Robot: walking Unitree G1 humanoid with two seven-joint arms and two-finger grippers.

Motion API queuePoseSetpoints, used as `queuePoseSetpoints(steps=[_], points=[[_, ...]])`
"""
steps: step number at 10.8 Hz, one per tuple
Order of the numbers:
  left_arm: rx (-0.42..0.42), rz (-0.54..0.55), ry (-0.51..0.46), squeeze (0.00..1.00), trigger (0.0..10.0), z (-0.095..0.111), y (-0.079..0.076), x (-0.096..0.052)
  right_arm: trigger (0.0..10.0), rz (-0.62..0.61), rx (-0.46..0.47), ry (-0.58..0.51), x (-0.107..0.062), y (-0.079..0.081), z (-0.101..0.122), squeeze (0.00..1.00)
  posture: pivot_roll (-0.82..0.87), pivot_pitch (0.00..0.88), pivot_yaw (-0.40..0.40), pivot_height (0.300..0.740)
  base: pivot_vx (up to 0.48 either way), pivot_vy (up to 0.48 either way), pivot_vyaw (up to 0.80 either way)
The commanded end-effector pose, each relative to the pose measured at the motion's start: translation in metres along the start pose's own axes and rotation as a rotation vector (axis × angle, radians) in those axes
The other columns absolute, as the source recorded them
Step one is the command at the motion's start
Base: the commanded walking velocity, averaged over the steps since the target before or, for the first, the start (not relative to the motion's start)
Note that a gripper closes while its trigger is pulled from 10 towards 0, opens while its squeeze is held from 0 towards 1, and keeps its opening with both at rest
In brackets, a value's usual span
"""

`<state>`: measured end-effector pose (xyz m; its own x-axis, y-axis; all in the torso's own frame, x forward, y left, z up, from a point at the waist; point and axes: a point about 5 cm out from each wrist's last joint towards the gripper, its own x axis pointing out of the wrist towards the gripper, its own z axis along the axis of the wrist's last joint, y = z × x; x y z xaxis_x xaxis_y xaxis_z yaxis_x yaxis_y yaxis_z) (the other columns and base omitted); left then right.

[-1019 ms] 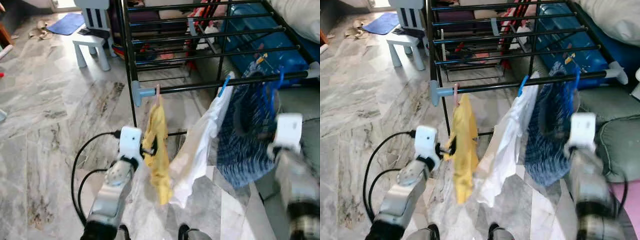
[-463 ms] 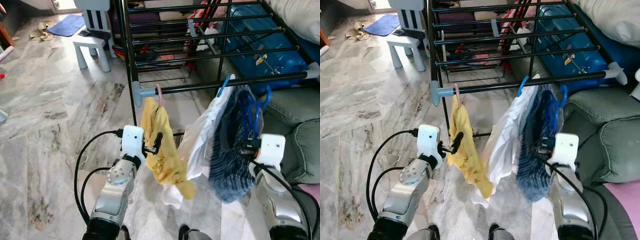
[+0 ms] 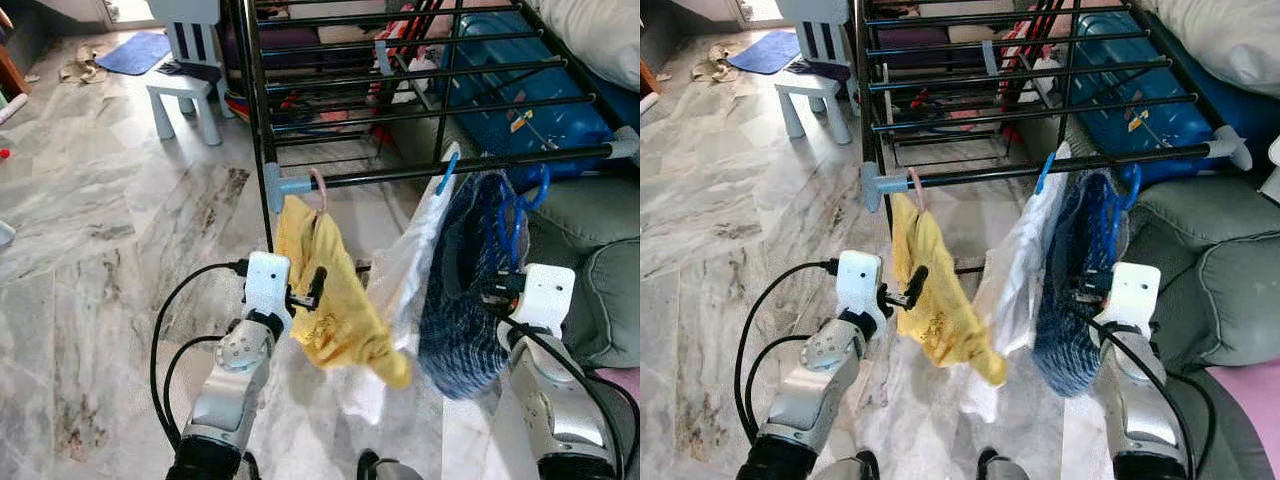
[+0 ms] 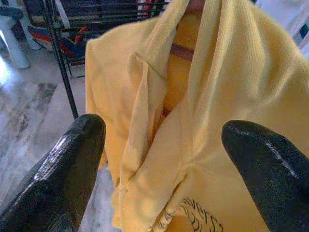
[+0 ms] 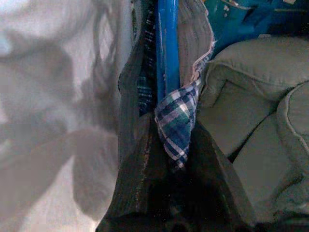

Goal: Hang hanger

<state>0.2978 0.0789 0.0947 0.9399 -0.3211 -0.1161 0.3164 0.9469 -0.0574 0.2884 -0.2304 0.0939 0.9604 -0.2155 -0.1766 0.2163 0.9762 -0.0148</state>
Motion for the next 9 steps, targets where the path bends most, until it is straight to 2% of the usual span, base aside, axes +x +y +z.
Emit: queuePoseSetpoints(steps=[1,6,7,8,9], points=[[0.006,-0.001,0.007,0.00,10.0,-0.002,-0.002,0.000,10.0,-0.011,-0.001,-0.019,-0.003,-0.003,0.005,0.00,-0.11,0.125,-0.022,0.740,-0.262,0.000,0.00],[0.005,0.013,0.012,0.00,10.0,-0.004,-0.001,0.000,10.0,-0.003,-0.002,-0.020,-0.001,0.002,0.012,0.00,-0.11,0.126,-0.021,0.740,-0.289,0.000,0.00],[0.020,0.035,-0.004,0.00,10.0,0.000,0.005,0.000,10.0,-0.001,0.007,-0.024,0.000,0.006,0.012,0.00,-0.11,0.120,-0.014,0.740,-0.270,0.000,0.00],[0.043,0.107,-0.035,0.00,10.0,0.008,0.023,-0.001,10.0,-0.001,0.014,-0.028,0.000,0.010,0.011,0.00,-0.09,0.104,-0.009,0.740,0.000,0.000,0.00],[0.052,0.142,-0.042,0.00,10.0,0.011,0.034,-0.005,10.0,0.000,0.019,-0.031,-0.001,0.013,0.010,0.00,-0.08,0.101,-0.006,0.740,0.000,0.000,0.00]])
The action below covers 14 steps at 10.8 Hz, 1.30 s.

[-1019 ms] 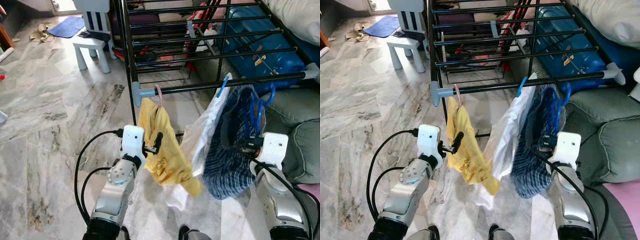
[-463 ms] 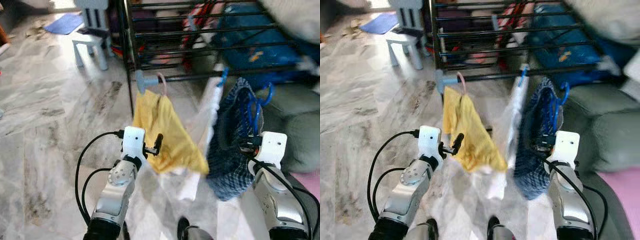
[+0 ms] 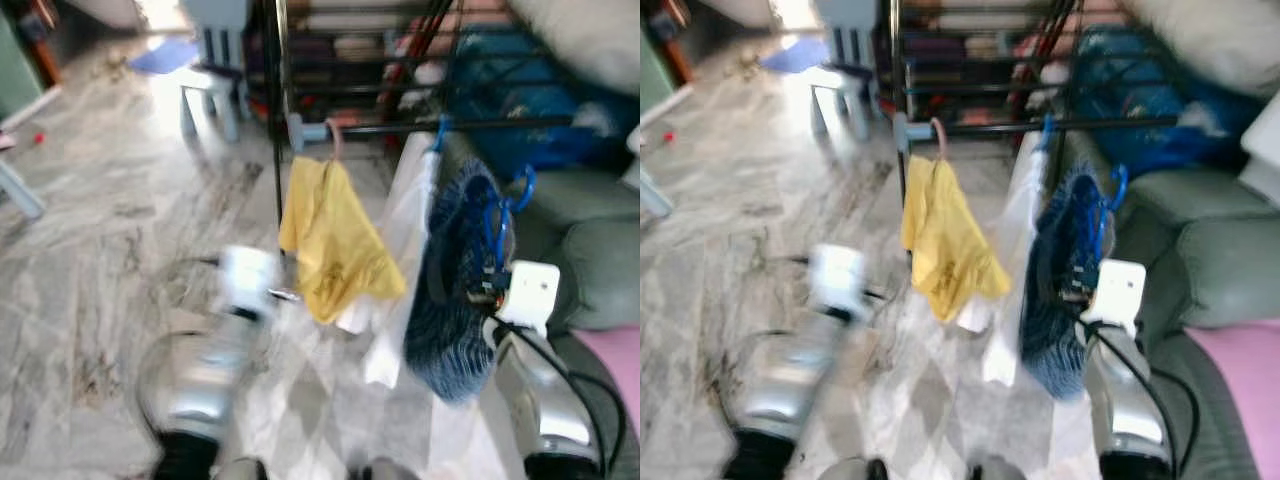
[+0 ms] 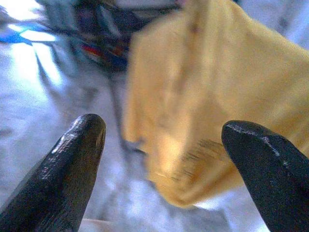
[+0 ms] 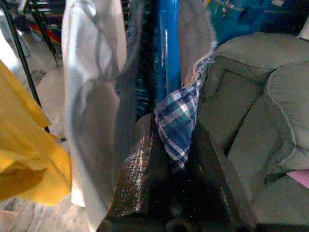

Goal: Hang hanger

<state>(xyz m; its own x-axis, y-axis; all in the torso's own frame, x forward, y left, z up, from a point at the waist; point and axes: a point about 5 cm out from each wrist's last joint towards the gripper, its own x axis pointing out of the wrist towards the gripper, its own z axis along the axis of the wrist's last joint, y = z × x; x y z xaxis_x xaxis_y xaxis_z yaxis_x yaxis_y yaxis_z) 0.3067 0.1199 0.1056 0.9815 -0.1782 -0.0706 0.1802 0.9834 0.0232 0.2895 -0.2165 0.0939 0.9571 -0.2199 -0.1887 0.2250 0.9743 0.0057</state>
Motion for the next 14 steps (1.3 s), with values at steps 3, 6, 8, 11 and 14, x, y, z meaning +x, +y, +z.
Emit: queuePoseSetpoints(steps=[3,6,8,11,14], points=[[0.057,0.071,0.010,0.00,10.0,-0.003,0.026,-0.015,10.0,0.022,0.018,-0.034,-0.006,0.021,0.000,0.00,-0.04,0.110,0.033,0.740,0.000,0.000,0.00],[0.082,0.122,-0.037,0.00,10.0,0.017,0.038,-0.011,10.0,0.062,0.004,-0.044,-0.012,0.046,-0.006,0.00,-0.02,0.126,0.083,0.740,0.000,0.000,0.00],[0.099,0.313,-0.056,0.00,10.0,0.020,0.054,-0.022,10.0,0.058,-0.055,0.019,-0.013,0.028,-0.023,0.00,0.01,0.144,0.043,0.740,0.000,0.000,0.00],[0.151,0.300,-0.076,0.00,10.0,0.021,0.039,-0.016,10.0,0.006,-0.085,-0.047,0.010,0.002,0.002,0.00,-0.02,0.109,0.016,0.740,0.000,0.000,0.00],[0.201,0.367,-0.001,0.00,10.0,0.008,0.060,-0.032,10.0,0.001,-0.041,-0.071,0.003,0.006,0.004,0.00,-0.01,0.179,0.077,0.740,0.000,0.000,0.00]])
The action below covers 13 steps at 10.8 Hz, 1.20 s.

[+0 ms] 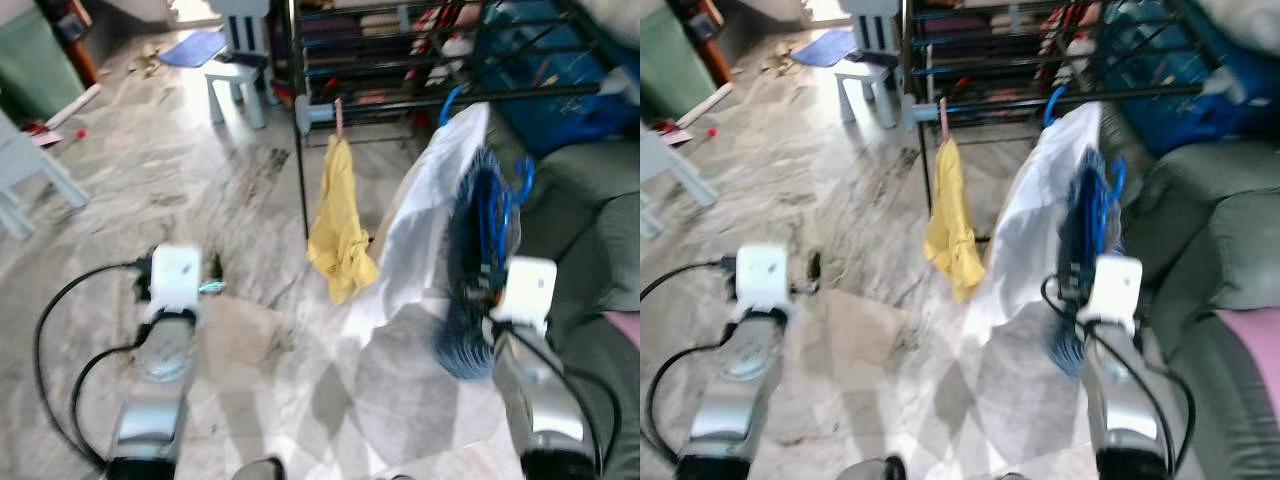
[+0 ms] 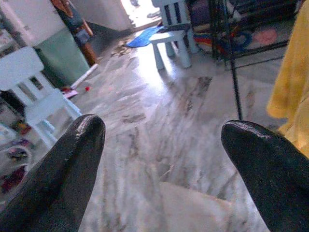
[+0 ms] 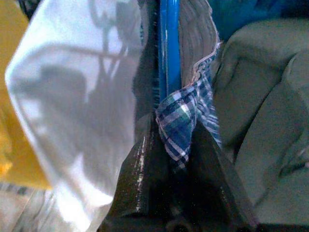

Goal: Hang hanger

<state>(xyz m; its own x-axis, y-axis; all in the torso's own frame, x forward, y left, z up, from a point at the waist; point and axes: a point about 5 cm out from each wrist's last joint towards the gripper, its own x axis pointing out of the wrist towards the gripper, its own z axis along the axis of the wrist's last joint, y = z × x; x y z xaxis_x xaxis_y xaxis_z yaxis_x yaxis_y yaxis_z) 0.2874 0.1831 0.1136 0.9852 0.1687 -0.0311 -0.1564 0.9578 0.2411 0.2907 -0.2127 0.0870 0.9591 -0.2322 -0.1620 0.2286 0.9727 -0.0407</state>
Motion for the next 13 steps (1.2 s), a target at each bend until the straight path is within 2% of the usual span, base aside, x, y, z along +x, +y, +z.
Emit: queuePoseSetpoints(steps=[1,2,3,4,5,7,8,10,11,12,13], points=[[0.031,0.014,-0.022,0.00,10.0,0.005,0.006,-0.001,10.0,0.016,0.002,-0.037,-0.003,0.005,0.006,0.00,-0.01,0.183,0.065,0.740,0.000,0.000,0.00],[0.068,-0.025,-0.034,0.00,10.0,0.003,0.013,-0.003,10.0,0.067,-0.005,-0.043,-0.006,0.014,0.009,0.00,-0.02,0.183,-0.003,0.740,0.000,0.000,0.00],[0.043,-0.071,0.005,0.00,10.0,-0.006,0.008,-0.010,10.0,0.107,-0.020,-0.041,-0.004,0.018,0.011,0.00,-0.03,0.173,-0.039,0.740,0.000,0.000,0.00],[0.041,-0.080,-0.002,0.00,10.0,-0.005,0.004,-0.019,10.0,0.129,-0.018,-0.046,-0.002,0.019,0.015,0.00,-0.02,0.165,-0.049,0.740,0.000,0.000,0.00],[0.059,-0.035,-0.049,0.00,10.0,0.001,0.000,-0.030,10.0,0.153,-0.028,-0.062,-0.002,0.023,0.018,0.00,-0.03,0.164,-0.040,0.740,0.000,0.000,0.00],[0.055,0.073,-0.053,0.00,10.0,-0.001,0.005,-0.044,10.0,0.192,-0.023,-0.105,-0.005,0.032,0.027,0.00,-0.03,0.174,-0.032,0.740,0.000,0.000,0.00],[0.107,0.160,-0.067,0.00,10.0,0.001,0.022,-0.052,10.0,0.224,-0.036,-0.119,-0.014,0.038,0.027,0.00,-0.02,0.189,-0.043,0.740,0.000,0.000,0.00],[0.124,0.118,-0.060,0.00,10.0,-0.001,0.020,-0.053,10.0,0.274,-0.047,-0.107,-0.023,0.044,0.019,0.00,0.01,0.193,-0.047,0.740,0.000,0.000,0.00],[0.142,0.113,-0.051,0.00,10.0,-0.005,0.016,-0.052,10.0,0.274,-0.045,-0.098,-0.023,0.045,0.015,0.00,0.01,0.158,-0.052,0.740,0.000,0.000,0.00],[0.150,0.016,-0.041,0.00,10.0,-0.011,0.004,-0.044,10.0,0.268,-0.041,-0.080,-0.018,0.047,0.010,0.00,0.00,0.118,-0.054,0.740,0.000,0.000,0.00],[0.163,-0.085,-0.057,0.00,10.0,-0.009,-0.007,-0.037,10.0,0.283,-0.044,-0.096,-0.011,0.051,0.016,0.00,0.00,0.096,-0.054,0.740,0.000,0.000,0.00]])
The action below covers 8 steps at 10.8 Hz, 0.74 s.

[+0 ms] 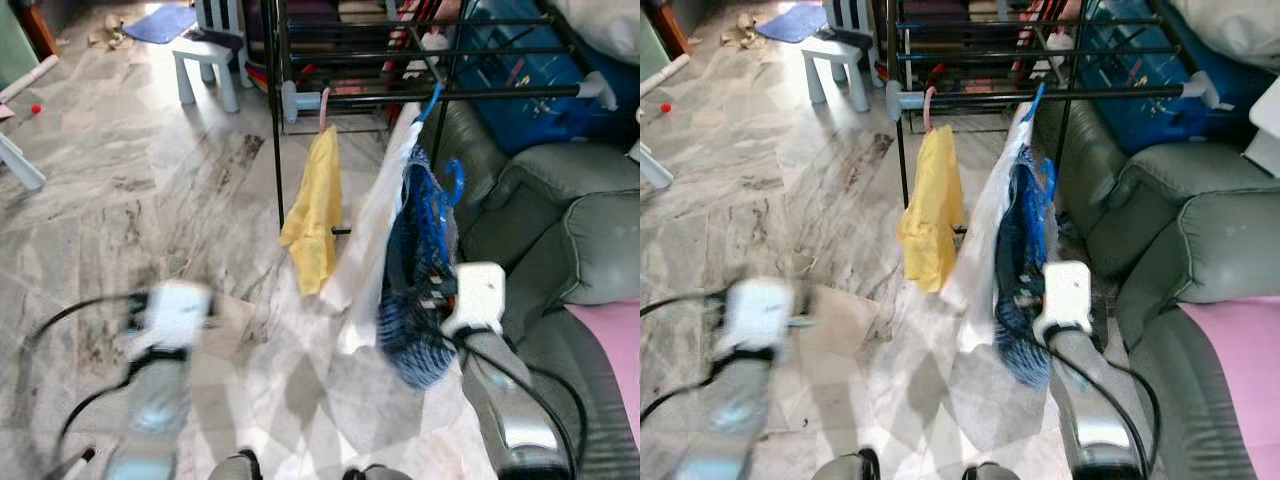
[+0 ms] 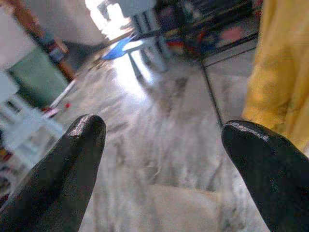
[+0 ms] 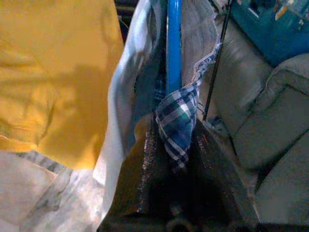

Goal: Hang hanger

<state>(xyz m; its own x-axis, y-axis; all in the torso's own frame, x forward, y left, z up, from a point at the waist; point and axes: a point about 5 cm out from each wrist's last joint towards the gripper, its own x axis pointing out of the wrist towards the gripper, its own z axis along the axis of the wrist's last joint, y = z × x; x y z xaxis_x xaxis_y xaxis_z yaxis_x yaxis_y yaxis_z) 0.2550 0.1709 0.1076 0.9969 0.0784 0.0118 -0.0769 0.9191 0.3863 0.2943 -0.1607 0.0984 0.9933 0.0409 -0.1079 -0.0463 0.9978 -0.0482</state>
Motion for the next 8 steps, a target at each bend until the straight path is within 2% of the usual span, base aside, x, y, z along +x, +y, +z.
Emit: queuePoseSetpoints(steps=[1,2,4,5,6,7,8], points=[[0.016,-0.026,-0.016,0.00,10.0,0.002,-0.003,0.003,10.0,0.015,-0.006,-0.049,0.005,0.001,0.010,0.00,0.01,0.092,-0.047,0.740,0.000,0.000,0.00],[0.005,0.012,-0.041,0.00,10.0,0.011,-0.002,0.007,10.0,0.015,-0.008,-0.059,0.007,0.001,0.014,0.00,0.01,0.102,-0.048,0.740,0.000,0.000,0.00],[-0.013,0.094,0.001,0.00,10.0,0.005,0.001,-0.005,10.0,0.047,-0.015,-0.052,-0.001,0.011,0.008,0.00,0.00,0.131,-0.048,0.740,0.000,0.000,0.67],[-0.056,0.114,0.036,0.00,10.0,0.000,0.000,-0.011,10.0,0.056,-0.017,-0.056,-0.003,0.015,0.011,0.00,-0.01,0.157,-0.054,0.740,0.000,0.000,0.80],[-0.072,0.031,0.023,0.00,10.0,0.004,-0.012,-0.014,10.0,0.047,-0.016,-0.048,-0.003,0.013,0.010,0.00,-0.01,0.188,-0.059,0.740,0.000,0.000,0.80],[-0.071,-0.004,0.009,0.00,10.0,0.006,-0.015,-0.013,10.0,0.037,-0.023,-0.041,-0.003,0.012,0.009,0.00,0.00,0.199,-0.055,0.740,0.000,0.000,0.80],[-0.068,-0.041,-0.010,0.00,10.0,0.009,-0.017,-0.012,10.0,-0.002,-0.023,-0.027,-0.003,0.008,0.006,0.00,0.00,0.204,-0.047,0.740,0.000,0.000,0.00]])
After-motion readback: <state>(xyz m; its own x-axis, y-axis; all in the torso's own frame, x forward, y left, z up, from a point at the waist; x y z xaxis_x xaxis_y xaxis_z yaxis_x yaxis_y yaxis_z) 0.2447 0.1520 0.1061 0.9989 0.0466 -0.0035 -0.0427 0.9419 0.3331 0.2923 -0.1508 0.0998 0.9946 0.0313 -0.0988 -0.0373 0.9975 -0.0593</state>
